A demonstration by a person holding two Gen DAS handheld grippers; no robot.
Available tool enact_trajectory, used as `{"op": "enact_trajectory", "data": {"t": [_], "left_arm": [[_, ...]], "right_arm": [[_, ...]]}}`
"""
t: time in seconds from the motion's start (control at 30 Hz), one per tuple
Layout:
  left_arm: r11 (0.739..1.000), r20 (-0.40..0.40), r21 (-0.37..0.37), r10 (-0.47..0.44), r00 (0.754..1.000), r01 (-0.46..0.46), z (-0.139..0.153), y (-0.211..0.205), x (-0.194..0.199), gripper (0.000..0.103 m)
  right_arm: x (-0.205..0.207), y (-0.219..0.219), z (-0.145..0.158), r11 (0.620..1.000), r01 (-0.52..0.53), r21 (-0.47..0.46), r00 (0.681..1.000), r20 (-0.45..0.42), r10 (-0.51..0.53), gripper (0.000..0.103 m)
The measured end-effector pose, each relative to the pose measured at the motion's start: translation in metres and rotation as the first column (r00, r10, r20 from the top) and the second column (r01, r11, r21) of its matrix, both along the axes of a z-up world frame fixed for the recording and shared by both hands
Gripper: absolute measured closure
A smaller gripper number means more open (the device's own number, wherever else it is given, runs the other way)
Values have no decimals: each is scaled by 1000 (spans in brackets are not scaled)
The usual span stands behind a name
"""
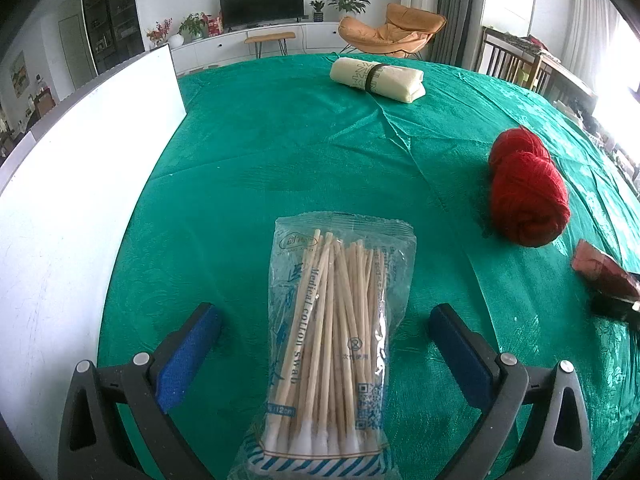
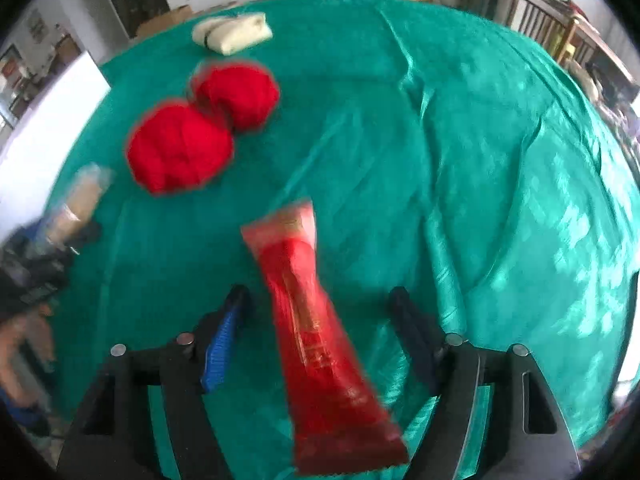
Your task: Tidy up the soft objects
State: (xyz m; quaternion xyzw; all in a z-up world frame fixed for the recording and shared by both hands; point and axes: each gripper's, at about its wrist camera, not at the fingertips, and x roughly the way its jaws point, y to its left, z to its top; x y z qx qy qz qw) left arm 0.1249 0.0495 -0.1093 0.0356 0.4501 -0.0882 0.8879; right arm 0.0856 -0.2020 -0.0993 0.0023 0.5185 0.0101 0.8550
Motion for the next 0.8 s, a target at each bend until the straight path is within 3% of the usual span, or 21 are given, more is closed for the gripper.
{"op": "enact_trajectory", "data": {"t": [0.07, 0.13, 0.8], "left_arm": [[1000, -1, 0, 0, 1000, 0, 0, 0, 0, 0], [1000, 0, 0, 0, 1000, 0, 0, 0, 0, 0], [1000, 0, 0, 0, 1000, 0, 0, 0, 0, 0]], "right_arm": [[-10, 3, -1, 999, 20, -36, 995, 95, -16, 20], [-20, 1, -4, 999, 43, -12, 986, 164, -40, 19], [-25, -3, -2, 998, 52, -24, 984, 175, -47, 19]]}}
